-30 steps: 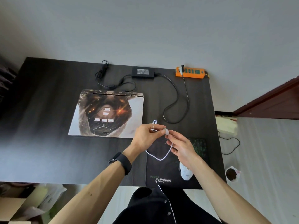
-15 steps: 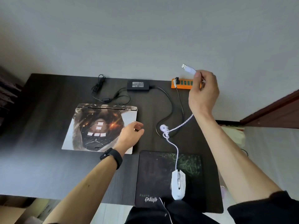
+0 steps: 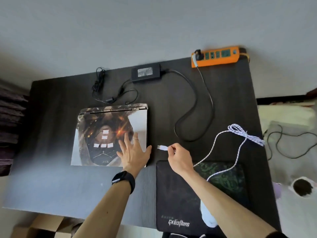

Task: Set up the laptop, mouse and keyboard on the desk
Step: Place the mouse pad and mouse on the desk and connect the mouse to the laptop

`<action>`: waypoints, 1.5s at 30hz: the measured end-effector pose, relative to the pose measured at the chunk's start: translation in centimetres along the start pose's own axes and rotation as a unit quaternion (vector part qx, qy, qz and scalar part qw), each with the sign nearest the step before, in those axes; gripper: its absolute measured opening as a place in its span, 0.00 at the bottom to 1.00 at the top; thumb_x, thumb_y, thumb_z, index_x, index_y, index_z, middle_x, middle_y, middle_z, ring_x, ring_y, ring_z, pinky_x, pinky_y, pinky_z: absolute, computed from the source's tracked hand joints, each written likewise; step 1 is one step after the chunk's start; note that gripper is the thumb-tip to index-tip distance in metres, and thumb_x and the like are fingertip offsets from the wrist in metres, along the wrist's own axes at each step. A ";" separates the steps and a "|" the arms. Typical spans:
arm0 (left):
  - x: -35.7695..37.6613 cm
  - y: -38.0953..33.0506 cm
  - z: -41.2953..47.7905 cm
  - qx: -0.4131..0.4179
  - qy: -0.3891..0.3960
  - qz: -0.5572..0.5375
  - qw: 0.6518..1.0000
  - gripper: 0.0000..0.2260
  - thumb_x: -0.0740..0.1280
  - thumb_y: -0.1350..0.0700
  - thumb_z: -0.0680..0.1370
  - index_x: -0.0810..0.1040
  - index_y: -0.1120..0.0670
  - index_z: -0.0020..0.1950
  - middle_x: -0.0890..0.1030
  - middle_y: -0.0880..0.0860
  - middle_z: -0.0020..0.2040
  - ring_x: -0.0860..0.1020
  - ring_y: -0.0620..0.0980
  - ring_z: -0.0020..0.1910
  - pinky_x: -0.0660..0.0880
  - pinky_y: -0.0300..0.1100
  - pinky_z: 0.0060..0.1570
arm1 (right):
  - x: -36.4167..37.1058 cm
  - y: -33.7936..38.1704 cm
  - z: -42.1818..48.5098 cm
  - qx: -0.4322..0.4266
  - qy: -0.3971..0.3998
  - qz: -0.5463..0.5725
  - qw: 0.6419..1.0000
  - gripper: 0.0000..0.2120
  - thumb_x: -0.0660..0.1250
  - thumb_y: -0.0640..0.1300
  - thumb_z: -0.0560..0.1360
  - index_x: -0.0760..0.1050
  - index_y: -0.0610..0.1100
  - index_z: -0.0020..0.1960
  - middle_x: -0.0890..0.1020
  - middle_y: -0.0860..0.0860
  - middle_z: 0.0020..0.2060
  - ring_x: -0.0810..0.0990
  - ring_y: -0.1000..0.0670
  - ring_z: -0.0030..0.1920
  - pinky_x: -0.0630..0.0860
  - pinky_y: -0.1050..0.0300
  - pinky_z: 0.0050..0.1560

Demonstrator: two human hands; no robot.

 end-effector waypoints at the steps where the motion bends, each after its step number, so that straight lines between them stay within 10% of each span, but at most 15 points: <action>1: 0.4 -0.2 0.7 0.004 -0.007 0.003 1.000 0.38 0.65 0.39 0.75 0.51 0.47 0.79 0.47 0.54 0.80 0.45 0.63 0.78 0.55 0.69 0.70 | 0.5 -0.1 0.7 0.001 -0.003 0.011 1.000 0.10 0.58 0.50 0.83 0.76 0.47 0.51 0.83 0.52 0.46 0.82 0.46 0.51 0.72 0.54 0.47; 15: 2.8 -0.5 3.9 0.046 -0.083 0.052 0.994 0.36 0.62 0.44 0.74 0.53 0.47 0.80 0.55 0.57 0.79 0.52 0.64 0.77 0.63 0.71 0.65 | 3.0 -0.4 4.8 -0.073 -0.064 0.098 0.990 0.10 0.62 0.51 0.81 0.78 0.47 0.46 0.81 0.54 0.32 0.81 0.48 0.32 0.80 0.45 0.39; 20: 2.4 0.8 3.7 0.099 -0.096 0.076 0.987 0.37 0.58 0.39 0.72 0.55 0.48 0.80 0.60 0.57 0.78 0.57 0.67 0.76 0.66 0.64 0.67 | 3.6 1.1 5.4 -0.051 0.004 0.083 0.995 0.10 0.61 0.49 0.82 0.78 0.45 0.47 0.84 0.49 0.33 0.82 0.53 0.24 0.77 0.61 0.35; 31: 1.8 2.0 3.4 0.113 -0.088 0.059 0.988 0.37 0.60 0.35 0.73 0.51 0.39 0.79 0.56 0.49 0.80 0.55 0.62 0.77 0.61 0.58 0.71 | 3.1 2.1 6.7 -0.042 0.039 0.016 0.998 0.12 0.62 0.46 0.81 0.79 0.41 0.45 0.85 0.46 0.32 0.84 0.51 0.27 0.83 0.46 0.44; 45: 3.3 2.6 3.5 0.101 -0.138 0.039 0.985 0.35 0.58 0.34 0.74 0.50 0.35 0.78 0.50 0.44 0.81 0.55 0.59 0.77 0.59 0.56 0.71 | 2.6 3.1 6.8 -0.033 0.050 0.057 0.997 0.09 0.64 0.44 0.80 0.81 0.42 0.46 0.84 0.49 0.33 0.80 0.55 0.23 0.76 0.62 0.25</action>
Point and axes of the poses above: each hand's wrist, its own z-axis towards the middle knuckle, its own x-axis out of the palm, y = z × x, the point moved 2 cm from there along z, towards the middle knuckle
